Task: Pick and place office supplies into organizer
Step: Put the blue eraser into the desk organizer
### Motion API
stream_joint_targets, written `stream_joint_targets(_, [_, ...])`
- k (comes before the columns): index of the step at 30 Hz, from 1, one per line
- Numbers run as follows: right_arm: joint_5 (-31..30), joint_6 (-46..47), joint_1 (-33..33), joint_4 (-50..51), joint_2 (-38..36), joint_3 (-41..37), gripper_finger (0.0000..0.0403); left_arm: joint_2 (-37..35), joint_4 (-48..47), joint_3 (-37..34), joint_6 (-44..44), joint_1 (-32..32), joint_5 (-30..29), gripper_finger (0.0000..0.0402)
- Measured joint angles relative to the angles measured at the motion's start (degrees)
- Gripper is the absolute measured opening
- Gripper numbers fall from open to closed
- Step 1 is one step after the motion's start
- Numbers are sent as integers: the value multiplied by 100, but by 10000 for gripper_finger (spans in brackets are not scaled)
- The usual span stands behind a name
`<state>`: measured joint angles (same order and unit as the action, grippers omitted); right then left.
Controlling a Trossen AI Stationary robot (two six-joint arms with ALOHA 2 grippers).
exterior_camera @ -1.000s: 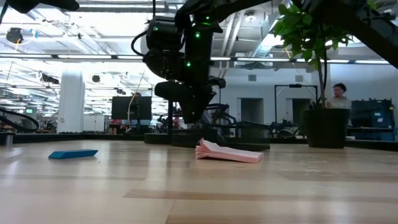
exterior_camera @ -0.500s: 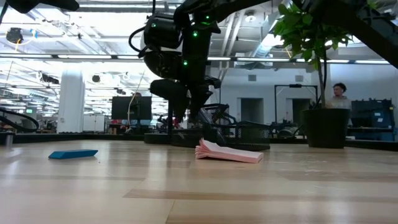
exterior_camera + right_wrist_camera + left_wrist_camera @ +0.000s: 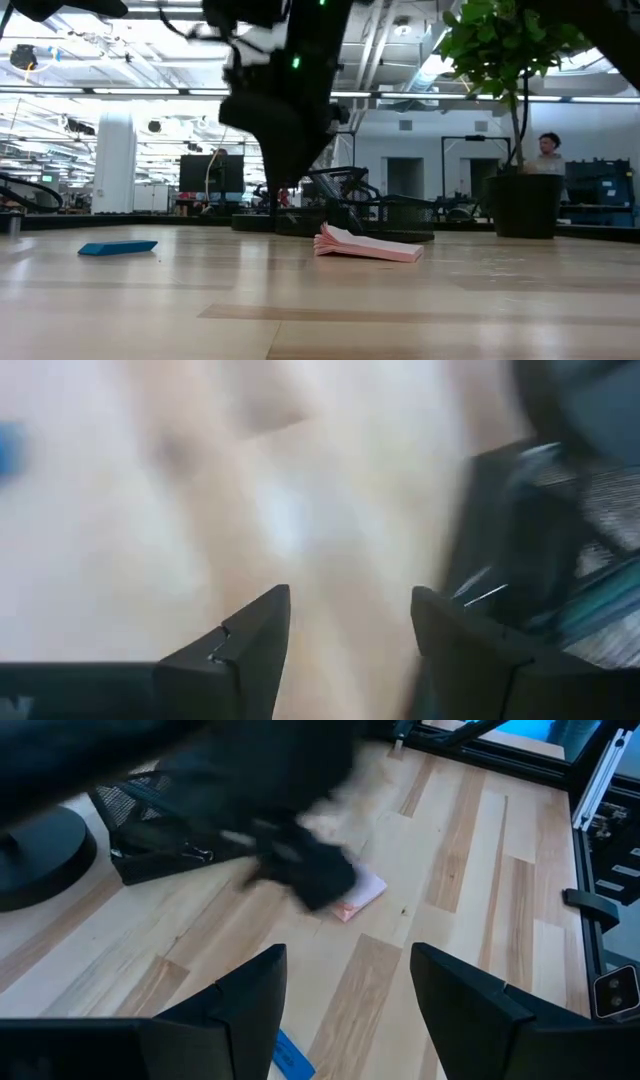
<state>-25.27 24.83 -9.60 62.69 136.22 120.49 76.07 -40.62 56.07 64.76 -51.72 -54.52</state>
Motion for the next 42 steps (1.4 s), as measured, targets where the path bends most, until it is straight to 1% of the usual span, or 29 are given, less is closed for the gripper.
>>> stream_joint_targets(3, [7,3,-458,27,0,0,203,6,0,0,41,0,0,210])
stream_joint_targets(7, [-16,12,-989,33,-4,0,199,218,-40,0,515,2,-13,210])
stream_joint_targets(10, [-61,-46,-1337,447,-29,115,196,460,-72,0,847,11,-2,210])
stream_joint_targets(12, [-294,203,-1549,758,-64,312,194,654,-68,-2,966,11,15,210])
stream_joint_targets(16, [-1175,1016,-1947,1909,-70,1047,192,1133,166,-2,1222,9,21,210])
stream_joint_targets(18, [-1582,1392,-2119,2457,-85,1422,191,1383,397,-2,1268,34,6,210])
stream_joint_targets(19, [-1774,1581,-2208,2641,-105,1475,192,1525,563,-2,1275,54,7,210])
stream_joint_targets(20, [-1953,1697,-2292,2707,-184,1411,192,1666,741,-2,1280,76,14,210])
stream_joint_targets(22, [-2125,1751,-2449,2764,-334,1296,193,1946,1229,-2,1280,122,67,210])
stream_joint_targets(25, [-1950,1715,-2629,2738,-483,1327,193,2376,2016,-2,1080,213,221,210])
stream_joint_targets(28, [-1835,2162,-2767,2662,-494,1327,191,2728,2529,1,666,354,349,210])
stream_joint_targets(31, [-1834,2718,-2925,2726,-487,1322,192,2913,2292,2,815,588,596,210])
stream_joint_targets(35, [-1830,3311,-3168,2720,-487,1322,194,2910,1160,2,1393,910,1307,210])
stream_joint_targets(37, [-1830,3568,-3284,2705,-487,1322,193,2900,461,2,1855,1036,1506,210])
stream_joint_targets(40, [-1834,3839,-3439,2700,-487,1322,192,2898,-243,2,2547,1184,1561,210])
stream_joint_targets(42, [-1839,3962,-3529,2703,-487,1322,192,2898,-352,0,2674,1225,1418,210])
